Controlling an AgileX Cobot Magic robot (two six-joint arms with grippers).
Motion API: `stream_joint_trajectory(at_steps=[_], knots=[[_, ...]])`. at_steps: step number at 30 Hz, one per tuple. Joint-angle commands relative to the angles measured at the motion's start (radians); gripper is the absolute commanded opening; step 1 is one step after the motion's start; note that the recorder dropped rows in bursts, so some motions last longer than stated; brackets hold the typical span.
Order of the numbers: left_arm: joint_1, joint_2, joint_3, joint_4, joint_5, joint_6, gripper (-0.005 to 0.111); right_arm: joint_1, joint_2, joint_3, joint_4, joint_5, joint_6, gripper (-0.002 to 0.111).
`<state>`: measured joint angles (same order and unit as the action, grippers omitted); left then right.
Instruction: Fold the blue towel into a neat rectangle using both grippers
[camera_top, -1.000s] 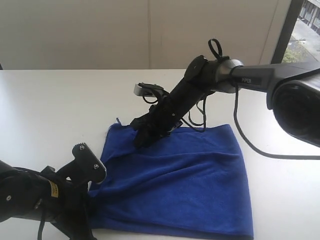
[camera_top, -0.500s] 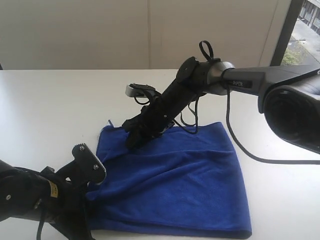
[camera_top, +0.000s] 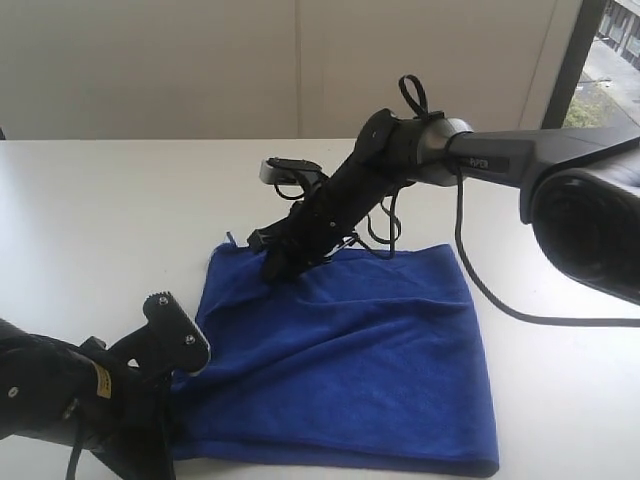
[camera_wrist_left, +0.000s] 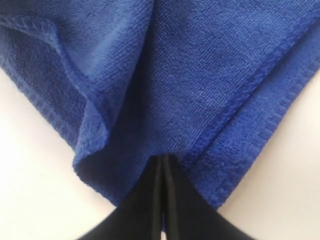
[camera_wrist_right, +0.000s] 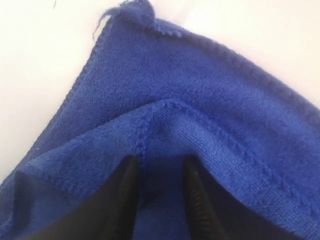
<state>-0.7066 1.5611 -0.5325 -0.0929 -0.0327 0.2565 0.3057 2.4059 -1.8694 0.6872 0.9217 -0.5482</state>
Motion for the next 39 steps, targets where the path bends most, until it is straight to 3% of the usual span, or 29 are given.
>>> stream_joint_trajectory(at_steps=[1,5,10,14,19,20,27,35,39], knots=[[-0.003,0.021,0.020,-0.007,0.096,0.006,0.000,-0.017,-0.019,0.004,-0.060,-0.035,-0.033,0.031],[-0.003,-0.022,-0.006,-0.007,0.095,0.011,0.000,-0.017,-0.088,0.004,-0.091,-0.032,-0.077,0.031],[-0.003,-0.153,-0.029,-0.005,0.124,0.011,0.000,-0.017,-0.188,0.006,-0.269,-0.024,-0.072,0.031],[-0.003,-0.279,-0.031,-0.003,0.136,0.011,0.000,-0.017,-0.246,0.014,-0.422,0.123,-0.009,0.029],[-0.003,-0.410,-0.031,-0.003,0.149,-0.031,0.000,-0.017,-0.334,0.166,-0.453,0.232,-0.008,0.001],[0.001,-0.432,-0.031,-0.003,0.168,-0.054,0.000,-0.017,-0.353,0.209,-0.453,0.230,-0.008,0.000],[0.107,-0.496,-0.027,-0.003,0.356,-0.145,0.000,-0.001,-0.537,0.613,-0.458,0.007,0.002,0.000],[0.107,-0.517,-0.020,-0.034,0.428,-0.177,0.000,0.051,-0.555,0.863,-0.590,-0.194,0.066,0.000],[0.107,-0.517,0.019,-0.034,0.444,-0.175,0.000,0.054,-0.555,0.910,-0.619,-0.188,0.105,0.000]])
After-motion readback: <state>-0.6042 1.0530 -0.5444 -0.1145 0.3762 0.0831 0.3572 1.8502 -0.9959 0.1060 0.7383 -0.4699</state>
